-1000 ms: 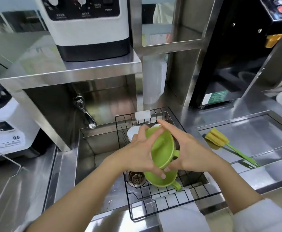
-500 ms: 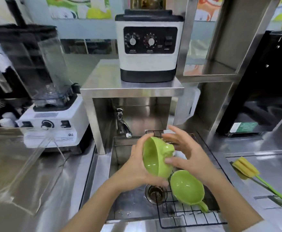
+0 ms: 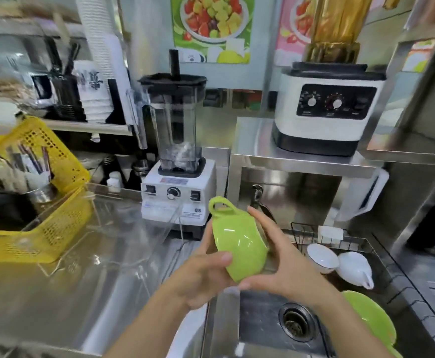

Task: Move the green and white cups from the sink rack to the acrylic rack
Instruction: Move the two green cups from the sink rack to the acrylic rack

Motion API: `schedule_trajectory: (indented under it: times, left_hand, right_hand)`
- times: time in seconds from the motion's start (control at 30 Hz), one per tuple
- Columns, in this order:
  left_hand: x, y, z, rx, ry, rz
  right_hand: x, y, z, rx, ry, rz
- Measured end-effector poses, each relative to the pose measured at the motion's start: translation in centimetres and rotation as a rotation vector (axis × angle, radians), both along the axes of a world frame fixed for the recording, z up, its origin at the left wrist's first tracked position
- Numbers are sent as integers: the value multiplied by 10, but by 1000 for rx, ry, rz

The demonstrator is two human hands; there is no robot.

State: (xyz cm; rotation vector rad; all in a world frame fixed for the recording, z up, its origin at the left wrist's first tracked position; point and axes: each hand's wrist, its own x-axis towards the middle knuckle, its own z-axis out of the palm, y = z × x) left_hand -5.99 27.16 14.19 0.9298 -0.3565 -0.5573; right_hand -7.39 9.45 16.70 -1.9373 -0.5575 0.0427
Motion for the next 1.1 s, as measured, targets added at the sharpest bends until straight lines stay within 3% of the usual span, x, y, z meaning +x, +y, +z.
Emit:
schedule_trajectory:
  times: [0.23, 0.33, 0.47, 0.53, 0.6, 0.87, 1.1]
  left_hand:
    - [-10, 77, 14, 70, -121, -28]
    - [-9, 103, 29, 190, -209, 163]
    - [-8, 132, 50, 630, -610, 590]
    - [-5, 141, 56, 817, -841, 637]
    - [1, 145, 59, 898, -957, 662]
    - [41, 174, 61, 841, -842, 1182]
    - [69, 224, 44, 860, -727, 1161]
  right_hand:
    - [-7, 74, 9, 17, -70, -2]
    - [-3, 98, 8, 81, -103, -21]
    - [11, 119, 12, 95, -175, -64]
    - [21, 130, 12, 86, -233, -73]
    - [35, 138, 9, 77, -249, -74]
    - [85, 166, 4, -170, -307, 67]
    - [117, 203, 3, -331, -290, 163]
